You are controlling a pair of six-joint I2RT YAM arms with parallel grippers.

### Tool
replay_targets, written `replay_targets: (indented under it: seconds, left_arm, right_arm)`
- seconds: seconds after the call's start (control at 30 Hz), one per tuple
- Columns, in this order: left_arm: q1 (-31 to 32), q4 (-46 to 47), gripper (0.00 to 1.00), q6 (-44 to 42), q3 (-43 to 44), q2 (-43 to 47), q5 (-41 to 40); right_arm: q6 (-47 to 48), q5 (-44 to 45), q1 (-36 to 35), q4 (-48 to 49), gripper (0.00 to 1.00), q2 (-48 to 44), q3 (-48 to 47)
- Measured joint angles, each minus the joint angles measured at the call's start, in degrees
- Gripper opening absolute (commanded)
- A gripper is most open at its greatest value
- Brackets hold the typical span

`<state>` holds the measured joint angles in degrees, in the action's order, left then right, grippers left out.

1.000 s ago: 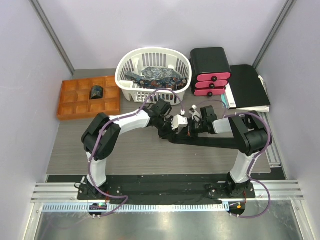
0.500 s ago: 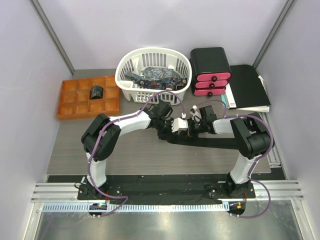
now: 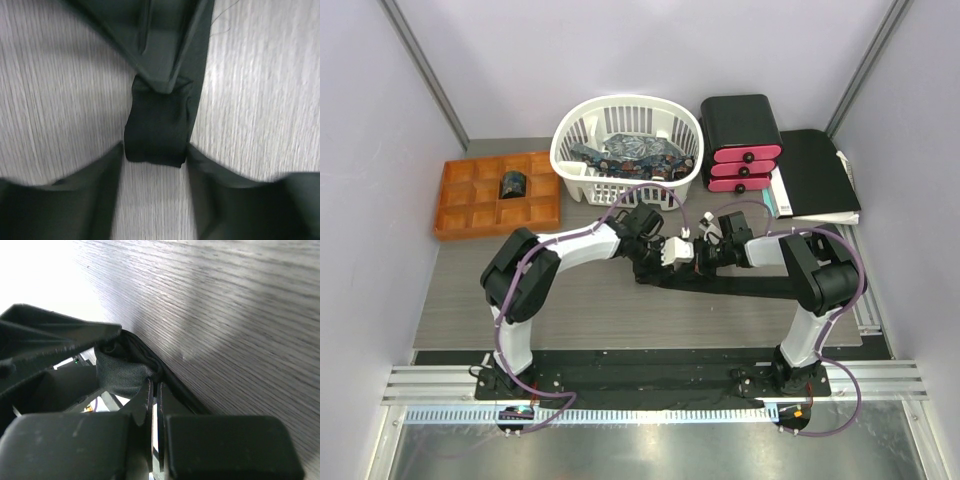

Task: Roll the ties
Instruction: Roll the tie at the center of the board.

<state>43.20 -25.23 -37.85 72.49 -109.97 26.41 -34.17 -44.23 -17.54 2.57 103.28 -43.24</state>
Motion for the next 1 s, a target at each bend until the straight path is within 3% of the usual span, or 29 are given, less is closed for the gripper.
replay_targets:
  seconds: [0.1, 0.4, 1.0]
  left_arm:
    - [-0.5, -0.3, 0.79, 0.4, -0.1, 0.1, -0.5]
    - [1.9, 10.6, 0.80, 2.9, -8.7, 7.5, -6.6]
    - [7.1, 22.4, 0.74, -1.9, -12.2, 5.1, -13.6]
  right_arm:
    - [0.0, 0.0, 0.0, 0.0, 0.01, 0.0, 0.0]
    - [0.0, -0.2, 0.0, -0.4, 0.01, 0.2, -0.4]
    - [-0.7, 0.0, 0.0, -1.8, 0.01, 0.2, -1.0]
